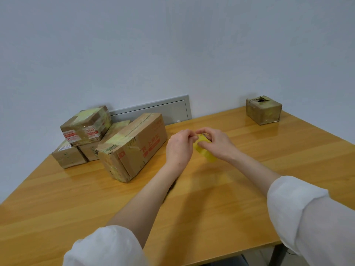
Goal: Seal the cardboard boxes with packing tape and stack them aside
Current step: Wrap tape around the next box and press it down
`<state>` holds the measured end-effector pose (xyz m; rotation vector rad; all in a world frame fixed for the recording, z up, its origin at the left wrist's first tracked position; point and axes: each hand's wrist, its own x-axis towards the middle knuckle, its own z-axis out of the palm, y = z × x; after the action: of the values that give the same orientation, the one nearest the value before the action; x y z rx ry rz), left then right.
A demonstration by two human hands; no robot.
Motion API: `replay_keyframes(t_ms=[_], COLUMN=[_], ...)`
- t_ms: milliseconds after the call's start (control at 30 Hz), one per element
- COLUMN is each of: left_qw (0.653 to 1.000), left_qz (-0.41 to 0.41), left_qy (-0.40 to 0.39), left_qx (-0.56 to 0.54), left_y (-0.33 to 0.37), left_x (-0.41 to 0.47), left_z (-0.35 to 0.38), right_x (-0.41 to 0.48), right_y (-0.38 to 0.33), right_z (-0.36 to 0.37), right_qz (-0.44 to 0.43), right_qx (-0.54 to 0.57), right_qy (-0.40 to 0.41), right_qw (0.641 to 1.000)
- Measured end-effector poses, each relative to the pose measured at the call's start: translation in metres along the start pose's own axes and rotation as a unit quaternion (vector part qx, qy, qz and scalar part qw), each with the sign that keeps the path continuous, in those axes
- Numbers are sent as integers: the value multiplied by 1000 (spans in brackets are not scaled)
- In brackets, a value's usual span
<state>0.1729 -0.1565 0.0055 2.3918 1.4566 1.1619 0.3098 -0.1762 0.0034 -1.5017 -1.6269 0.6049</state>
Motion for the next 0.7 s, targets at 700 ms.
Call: replay_keyframes(t_ms=[700], left_qw=[954], left_qz=[-137], left_qy=[-88], left_qx=[-250], left_y=[-17], left_x=[14], left_z=[-12], right_x=[-4], right_y=[-2], right_z=[4], right_qz=[22], right_qx=[127], right_qy=[-2], right_qw=[992])
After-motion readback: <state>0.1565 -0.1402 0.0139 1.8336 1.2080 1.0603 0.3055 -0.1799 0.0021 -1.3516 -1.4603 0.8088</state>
